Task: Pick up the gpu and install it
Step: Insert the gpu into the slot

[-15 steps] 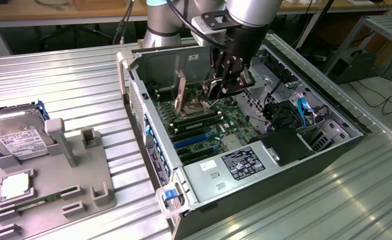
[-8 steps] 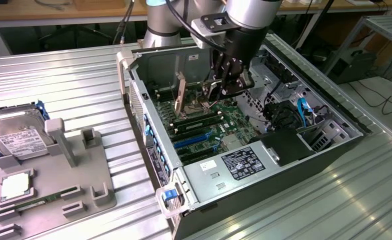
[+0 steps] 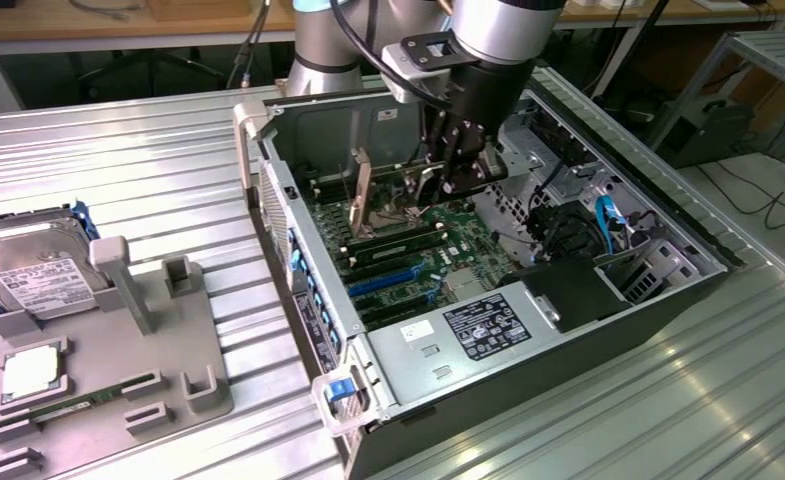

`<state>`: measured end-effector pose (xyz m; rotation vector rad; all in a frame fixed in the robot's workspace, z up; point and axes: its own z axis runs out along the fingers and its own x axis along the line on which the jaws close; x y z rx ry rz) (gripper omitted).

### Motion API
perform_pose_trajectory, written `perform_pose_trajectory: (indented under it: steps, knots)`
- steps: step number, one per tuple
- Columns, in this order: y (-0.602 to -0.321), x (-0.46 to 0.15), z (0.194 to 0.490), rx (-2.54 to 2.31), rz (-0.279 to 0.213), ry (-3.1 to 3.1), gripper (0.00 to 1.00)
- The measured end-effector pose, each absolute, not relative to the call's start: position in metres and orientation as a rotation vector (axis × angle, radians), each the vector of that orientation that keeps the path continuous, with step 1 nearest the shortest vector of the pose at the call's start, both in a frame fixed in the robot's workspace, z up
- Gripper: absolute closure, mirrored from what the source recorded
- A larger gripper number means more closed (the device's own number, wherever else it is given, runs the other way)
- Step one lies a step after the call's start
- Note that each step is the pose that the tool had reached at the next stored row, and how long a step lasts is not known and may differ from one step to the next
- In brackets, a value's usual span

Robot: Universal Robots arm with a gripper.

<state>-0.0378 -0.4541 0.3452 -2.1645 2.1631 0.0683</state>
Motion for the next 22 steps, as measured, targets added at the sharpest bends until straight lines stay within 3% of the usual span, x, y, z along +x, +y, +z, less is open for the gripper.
perform_pose_trajectory:
  steps: [22]
  knots:
    - [-0.454,-0.038,0.322,-2.164,0.068,2.163,0.72]
